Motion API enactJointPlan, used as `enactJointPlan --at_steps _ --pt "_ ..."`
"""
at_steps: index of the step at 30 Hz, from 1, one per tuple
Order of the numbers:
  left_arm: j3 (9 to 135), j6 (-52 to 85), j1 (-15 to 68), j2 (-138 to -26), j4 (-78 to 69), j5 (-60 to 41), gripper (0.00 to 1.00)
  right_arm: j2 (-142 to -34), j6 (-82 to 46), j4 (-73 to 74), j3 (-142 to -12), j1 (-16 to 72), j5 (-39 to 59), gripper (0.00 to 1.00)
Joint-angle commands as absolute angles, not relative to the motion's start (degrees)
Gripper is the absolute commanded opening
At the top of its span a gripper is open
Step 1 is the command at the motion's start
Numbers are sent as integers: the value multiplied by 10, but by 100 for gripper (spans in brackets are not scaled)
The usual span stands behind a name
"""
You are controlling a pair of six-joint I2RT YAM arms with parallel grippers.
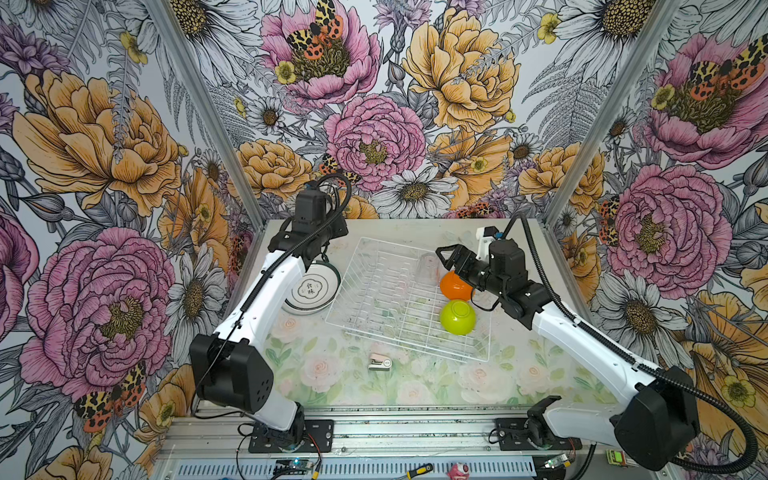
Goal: Unload the mixed dishes from the dish rack
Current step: 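Carry the cup with the left gripper beside the first cup near the plates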
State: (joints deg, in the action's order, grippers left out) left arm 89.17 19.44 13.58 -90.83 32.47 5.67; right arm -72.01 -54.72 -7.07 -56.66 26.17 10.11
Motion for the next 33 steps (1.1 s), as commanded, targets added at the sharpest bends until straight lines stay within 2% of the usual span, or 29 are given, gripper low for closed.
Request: enactJointPlan --at_steps 1,5,12,19,33 --pt "959 145 129 -961 408 135 0 -722 -538 -69 -570 257 106 89" --pt "1038 130 125 -1036 459 152 0 -737 -535 -68 -577 255 123 89" --pt "1131 133 89 -1158 513 124 0 -735 -532 -69 -570 254 134 89" --pt "1172 128 61 -1224 530 105 0 -727 -532 -69 -544 253 132 89" --pt "1306 110 53 -1335 625 132 0 -748 -511 -69 -526 246 132 89"
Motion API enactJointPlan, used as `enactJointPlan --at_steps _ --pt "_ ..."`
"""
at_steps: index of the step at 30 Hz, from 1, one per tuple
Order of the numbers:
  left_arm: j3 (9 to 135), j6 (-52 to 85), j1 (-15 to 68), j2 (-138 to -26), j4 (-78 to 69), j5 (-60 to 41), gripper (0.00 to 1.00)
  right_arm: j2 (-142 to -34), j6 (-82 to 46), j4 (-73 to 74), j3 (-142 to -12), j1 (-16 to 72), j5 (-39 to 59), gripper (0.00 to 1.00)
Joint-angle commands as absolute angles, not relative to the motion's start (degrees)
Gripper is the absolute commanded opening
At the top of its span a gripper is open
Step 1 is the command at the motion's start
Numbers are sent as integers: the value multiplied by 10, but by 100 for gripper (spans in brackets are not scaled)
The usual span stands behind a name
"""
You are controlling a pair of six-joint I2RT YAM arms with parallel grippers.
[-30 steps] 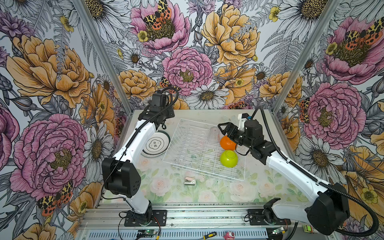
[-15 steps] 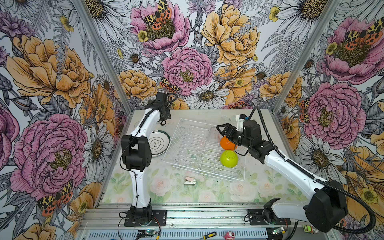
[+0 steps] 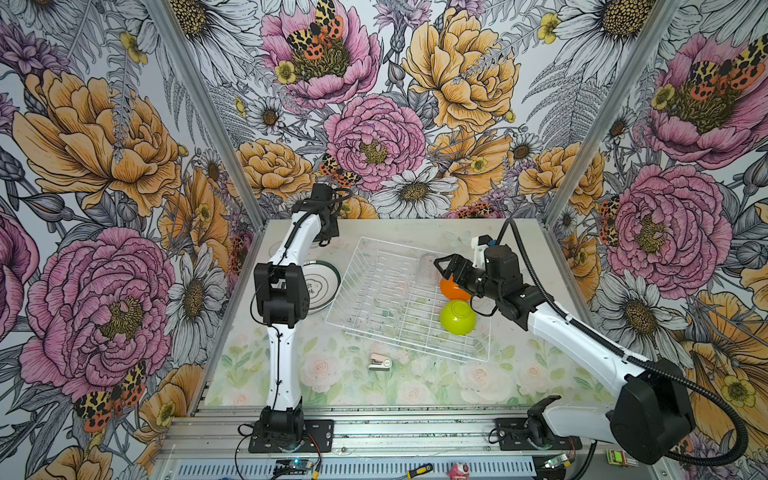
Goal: Unload the mixed dishes from the dish rack
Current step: 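Carry the cup with the left gripper beside the first cup near the plates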
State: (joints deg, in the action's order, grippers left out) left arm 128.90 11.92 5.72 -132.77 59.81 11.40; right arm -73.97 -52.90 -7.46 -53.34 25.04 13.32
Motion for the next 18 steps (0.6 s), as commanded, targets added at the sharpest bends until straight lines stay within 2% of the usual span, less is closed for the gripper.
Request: enactJointPlan --at_steps 1,15,18 --pt "1306 112 52 -1337 625 131 0 -748 -509 -69 -525 246 130 89" --pt "1303 107 50 -1350 635 126 0 -763 -504 -69 -506 244 136 89" --pt "1302 106 50 -1351 638 127 5 -764 -505 -69 -506 245 137 89"
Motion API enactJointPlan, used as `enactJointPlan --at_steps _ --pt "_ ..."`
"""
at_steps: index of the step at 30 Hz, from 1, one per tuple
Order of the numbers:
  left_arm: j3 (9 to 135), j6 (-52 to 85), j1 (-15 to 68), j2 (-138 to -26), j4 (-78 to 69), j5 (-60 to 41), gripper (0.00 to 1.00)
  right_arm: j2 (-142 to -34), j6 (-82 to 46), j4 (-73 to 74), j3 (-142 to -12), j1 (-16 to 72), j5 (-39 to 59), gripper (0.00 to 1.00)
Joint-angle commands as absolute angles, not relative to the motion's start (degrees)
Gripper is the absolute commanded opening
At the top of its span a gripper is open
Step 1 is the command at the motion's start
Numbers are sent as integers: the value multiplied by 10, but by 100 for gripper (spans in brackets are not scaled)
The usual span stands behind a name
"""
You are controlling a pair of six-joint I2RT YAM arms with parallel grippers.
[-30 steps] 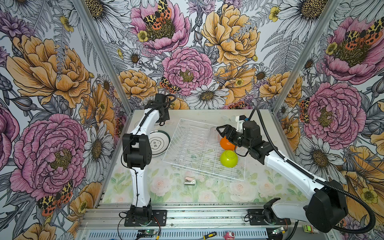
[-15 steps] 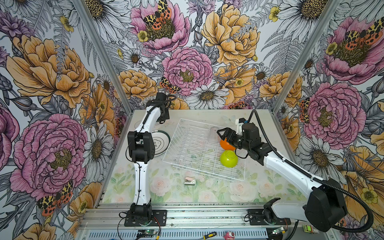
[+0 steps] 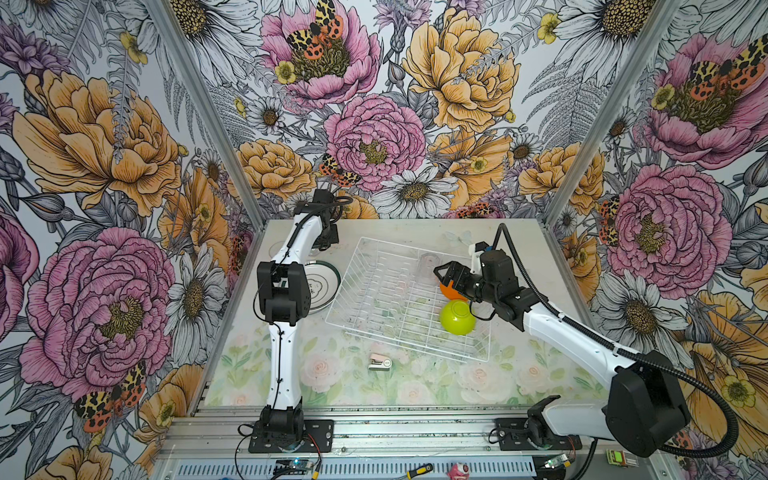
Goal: Unload the mixed dishes from the dish rack
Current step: 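Carry the cup with the left gripper beside the first cup near the plates, then lower the cup upright onto the table and open the left gripper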
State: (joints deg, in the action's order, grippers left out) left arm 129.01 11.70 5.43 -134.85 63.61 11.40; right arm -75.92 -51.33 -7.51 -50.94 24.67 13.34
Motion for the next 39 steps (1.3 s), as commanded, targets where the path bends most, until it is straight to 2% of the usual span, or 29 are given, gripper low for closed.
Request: enactJointPlan --at_steps 1,3,5,7,9,11,13,17,23,28,32,39 --pt "1302 106 49 -1351 638 127 8 -765 -504 -69 -506 244 138 89" --pt "1302 107 50 -1352 638 125 16 -766 -504 -68 -507 244 141 89" --pt "1303 108 50 -1354 639 124 19 -768 -504 -69 -507 245 144 89" --pt "1306 108 50 -1354 638 124 31 -769 -503 -69 -506 245 146 89" --pt "1308 110 50 -1353 639 107 36 -769 -503 -69 -505 244 147 89" --pt "1310 112 52 -1347 639 108 48 -768 -503 -69 -504 245 148 89" --pt "1313 109 56 -1337 639 114 52 -766 -503 -69 -504 244 148 89" --pt "1310 111 63 -1304 638 116 73 -759 -494 -69 -502 244 147 89" --pt "1260 127 84 -1215 634 151 92 -770 -459 -91 -515 244 123 89" --pt "1139 144 124 -1107 581 157 99 -799 -419 -104 -531 247 121 89" --pt "980 170 152 -987 492 125 99 -825 -393 -106 -547 248 93 89" --pt "711 234 234 -758 298 132 98 -866 -346 -103 -601 278 3 88"
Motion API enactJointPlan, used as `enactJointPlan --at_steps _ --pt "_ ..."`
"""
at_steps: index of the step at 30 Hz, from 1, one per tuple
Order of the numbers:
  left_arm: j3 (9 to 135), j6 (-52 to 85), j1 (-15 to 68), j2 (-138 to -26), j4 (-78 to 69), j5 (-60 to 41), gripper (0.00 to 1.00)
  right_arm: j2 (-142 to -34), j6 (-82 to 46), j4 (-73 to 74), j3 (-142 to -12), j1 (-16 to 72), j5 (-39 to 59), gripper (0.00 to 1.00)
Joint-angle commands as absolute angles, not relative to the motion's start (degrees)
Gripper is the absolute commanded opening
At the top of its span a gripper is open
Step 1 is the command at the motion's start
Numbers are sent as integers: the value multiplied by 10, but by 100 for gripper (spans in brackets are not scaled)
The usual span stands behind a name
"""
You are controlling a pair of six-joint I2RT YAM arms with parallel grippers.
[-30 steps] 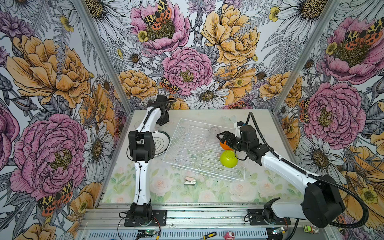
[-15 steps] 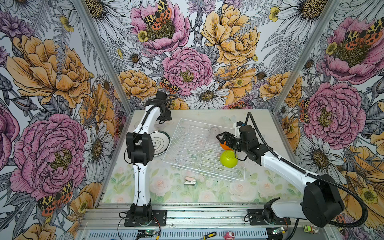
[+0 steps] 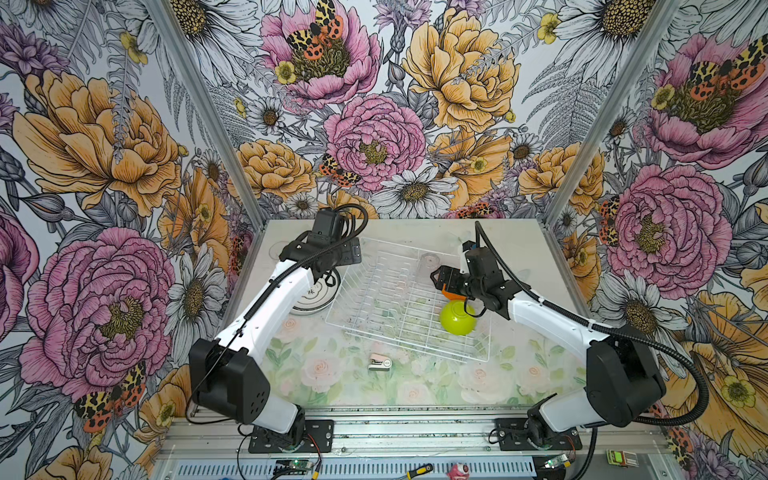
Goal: Unload the mixed dishes from the dish rack
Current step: 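Lower the cup upright onto the table and open the left gripper, then raise the left gripper over the rack while the right gripper moves to another cup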
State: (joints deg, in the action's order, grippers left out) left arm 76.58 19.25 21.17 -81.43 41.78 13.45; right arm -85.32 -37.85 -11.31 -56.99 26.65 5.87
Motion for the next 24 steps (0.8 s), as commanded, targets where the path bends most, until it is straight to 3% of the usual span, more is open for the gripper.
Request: enactJointPlan --at_steps 1,4,14,20,24 --pt "684 241 246 -736 271 124 99 -874 -347 -103 -610 281 -3 88" --pt "649 253 265 -703 231 76 99 -900 -347 -99 -634 291 -20 89" --pt "641 255 273 -707 230 82 99 -978 -344 -82 -677 317 -90 88" --pt "644 256 275 -727 226 80 99 -999 -327 -51 -669 319 -113 78" --pt "649 257 277 -737 227 78 99 -1017 -320 -27 -675 318 -103 78"
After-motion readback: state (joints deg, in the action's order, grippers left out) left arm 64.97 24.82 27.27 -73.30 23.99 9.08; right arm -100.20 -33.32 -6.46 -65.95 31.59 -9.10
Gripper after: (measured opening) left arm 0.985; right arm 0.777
